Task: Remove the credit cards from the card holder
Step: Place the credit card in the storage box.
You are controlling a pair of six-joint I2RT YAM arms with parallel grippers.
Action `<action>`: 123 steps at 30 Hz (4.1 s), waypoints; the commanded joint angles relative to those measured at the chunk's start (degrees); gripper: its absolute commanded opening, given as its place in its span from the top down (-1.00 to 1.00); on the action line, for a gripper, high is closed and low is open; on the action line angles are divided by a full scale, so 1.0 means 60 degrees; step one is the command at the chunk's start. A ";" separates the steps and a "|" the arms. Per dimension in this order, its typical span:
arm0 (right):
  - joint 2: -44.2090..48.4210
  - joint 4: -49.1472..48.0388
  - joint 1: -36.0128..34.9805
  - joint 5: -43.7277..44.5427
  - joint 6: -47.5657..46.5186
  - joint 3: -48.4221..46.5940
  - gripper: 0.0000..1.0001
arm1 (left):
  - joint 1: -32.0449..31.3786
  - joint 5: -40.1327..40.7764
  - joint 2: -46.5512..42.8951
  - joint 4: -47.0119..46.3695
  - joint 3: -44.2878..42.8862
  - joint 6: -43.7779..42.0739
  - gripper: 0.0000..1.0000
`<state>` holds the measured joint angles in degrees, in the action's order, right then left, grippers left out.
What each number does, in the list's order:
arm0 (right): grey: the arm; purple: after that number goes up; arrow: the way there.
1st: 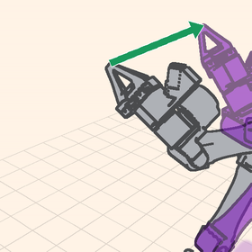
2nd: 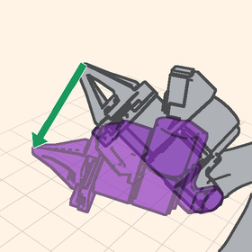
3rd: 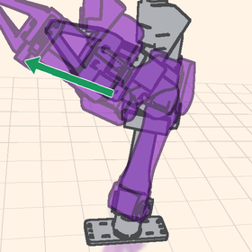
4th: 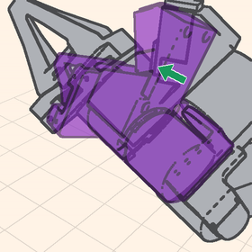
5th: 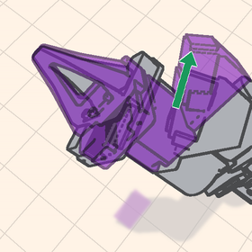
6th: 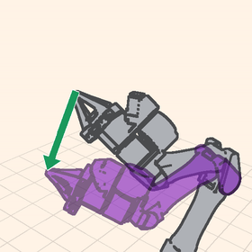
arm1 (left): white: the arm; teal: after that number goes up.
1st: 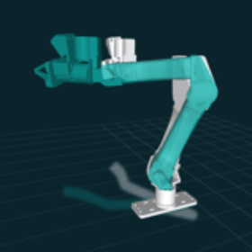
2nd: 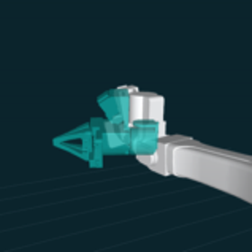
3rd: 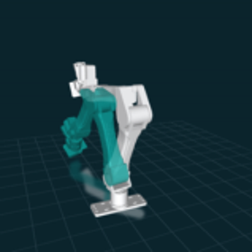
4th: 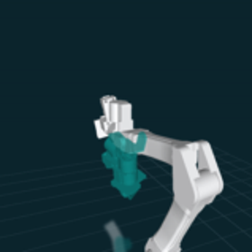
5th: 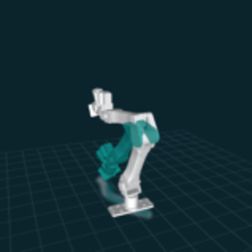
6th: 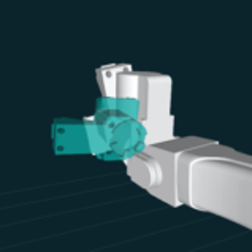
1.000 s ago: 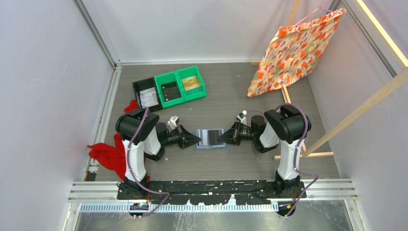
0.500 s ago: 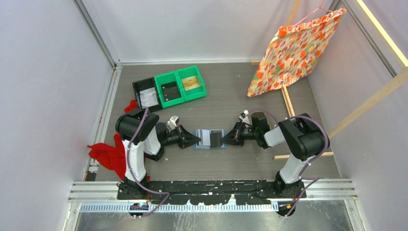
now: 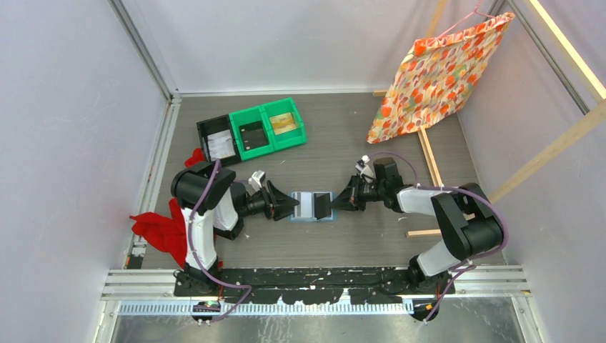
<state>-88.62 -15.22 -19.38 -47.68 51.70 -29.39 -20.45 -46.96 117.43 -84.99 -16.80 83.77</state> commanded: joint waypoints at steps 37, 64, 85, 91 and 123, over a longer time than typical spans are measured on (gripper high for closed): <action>0.1283 -0.0821 -0.0920 -0.0272 0.1272 -0.1841 0.98 | 0.0068 0.1118 -0.9595 1.3938 -0.2076 -0.3797 -0.60; 0.0111 -0.5208 -0.2116 -0.0403 0.4137 -0.1563 0.99 | 0.0097 0.0268 -0.8531 0.7282 -0.0838 -0.0323 -0.45; -0.0080 -0.3993 -0.2174 -0.0200 0.3347 -0.1602 0.12 | 0.0263 0.0922 -0.9275 0.9893 -0.1414 -0.1383 0.99; 0.0962 0.1968 -0.1746 0.1271 -0.0156 -0.2892 -0.67 | 0.0332 0.3729 -0.9632 1.8984 -0.5765 -0.6677 0.99; 0.1896 0.8141 0.0262 0.4199 -0.2965 -0.4501 -0.73 | -0.0292 1.0952 -0.2578 1.4950 -0.9833 -2.3694 0.99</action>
<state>-76.90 31.77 -19.20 -22.87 35.83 -53.54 -23.81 19.29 99.13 13.17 -76.25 -48.99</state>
